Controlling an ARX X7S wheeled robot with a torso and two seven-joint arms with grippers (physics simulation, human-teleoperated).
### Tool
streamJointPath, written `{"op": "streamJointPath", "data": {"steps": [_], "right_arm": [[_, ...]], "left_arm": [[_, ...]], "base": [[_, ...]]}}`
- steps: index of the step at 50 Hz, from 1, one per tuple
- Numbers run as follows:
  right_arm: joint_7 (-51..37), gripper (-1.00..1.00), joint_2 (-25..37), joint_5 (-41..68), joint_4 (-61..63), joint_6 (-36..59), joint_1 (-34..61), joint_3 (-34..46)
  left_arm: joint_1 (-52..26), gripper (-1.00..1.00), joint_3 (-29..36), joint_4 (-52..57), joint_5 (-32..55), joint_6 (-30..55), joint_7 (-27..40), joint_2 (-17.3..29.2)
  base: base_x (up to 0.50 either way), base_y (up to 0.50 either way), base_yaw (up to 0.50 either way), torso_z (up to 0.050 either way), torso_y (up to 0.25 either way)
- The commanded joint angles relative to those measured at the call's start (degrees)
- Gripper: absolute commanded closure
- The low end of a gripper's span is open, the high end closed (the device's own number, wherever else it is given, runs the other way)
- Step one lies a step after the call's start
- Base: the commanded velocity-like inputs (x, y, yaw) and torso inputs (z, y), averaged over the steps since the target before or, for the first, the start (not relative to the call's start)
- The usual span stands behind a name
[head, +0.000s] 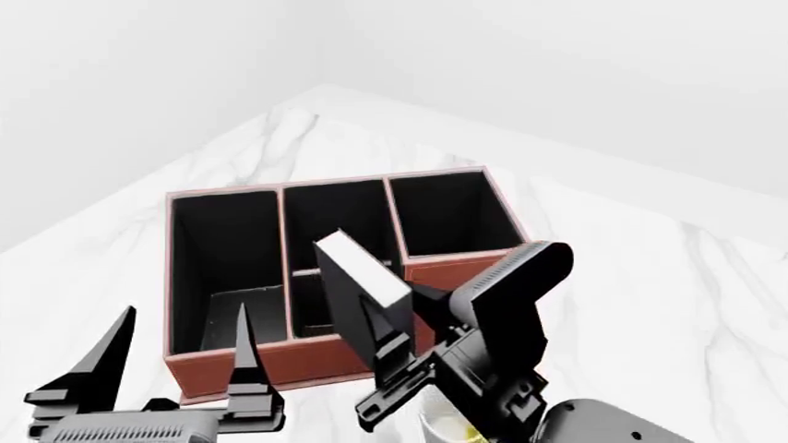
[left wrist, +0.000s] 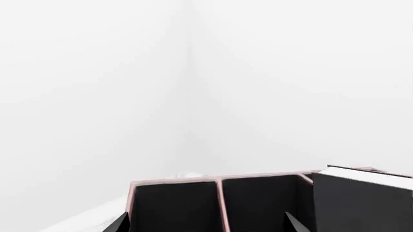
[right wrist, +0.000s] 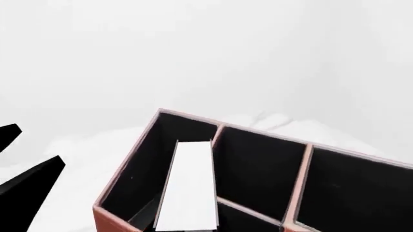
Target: Pick up the book and place it in the right compartment of the caddy.
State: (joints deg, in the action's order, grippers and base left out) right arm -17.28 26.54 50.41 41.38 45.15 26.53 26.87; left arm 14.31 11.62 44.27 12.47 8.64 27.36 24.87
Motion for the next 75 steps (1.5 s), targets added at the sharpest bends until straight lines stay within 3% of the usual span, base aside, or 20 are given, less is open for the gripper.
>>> {"op": "streamJointPath", "data": {"steps": [1,29,46,75], "right_arm": [[-3.9,1.0,-0.3,6.0,2.5,5.9,9.8,-5.8],[-18.7,1.0,-1.4,28.6,-2.3,15.9,34.8,-14.7],[-20.0,1.0,-1.8,20.3,-8.6,13.5,35.3,-14.4],[-19.7,1.0,-7.1,8.0,-18.7,8.7,34.9,-6.7]], "left_arm": [[-0.3,-1.0,0.2,-0.1,0.0,0.2,0.1,0.1],[0.0,-1.0,0.9,-0.4,-0.3,-0.4,0.5,0.3],[0.3,-1.0,1.2,-0.4,-0.5,-0.6,0.8,0.5],[-0.3,-1.0,1.1,-0.4,0.3,0.0,1.3,0.9]], "base": [[0.0,0.0,0.0,0.0,0.0],[0.0,0.0,0.0,0.0,0.001],[0.0,0.0,0.0,0.0,0.001],[0.0,0.0,0.0,0.001,0.001]]}}
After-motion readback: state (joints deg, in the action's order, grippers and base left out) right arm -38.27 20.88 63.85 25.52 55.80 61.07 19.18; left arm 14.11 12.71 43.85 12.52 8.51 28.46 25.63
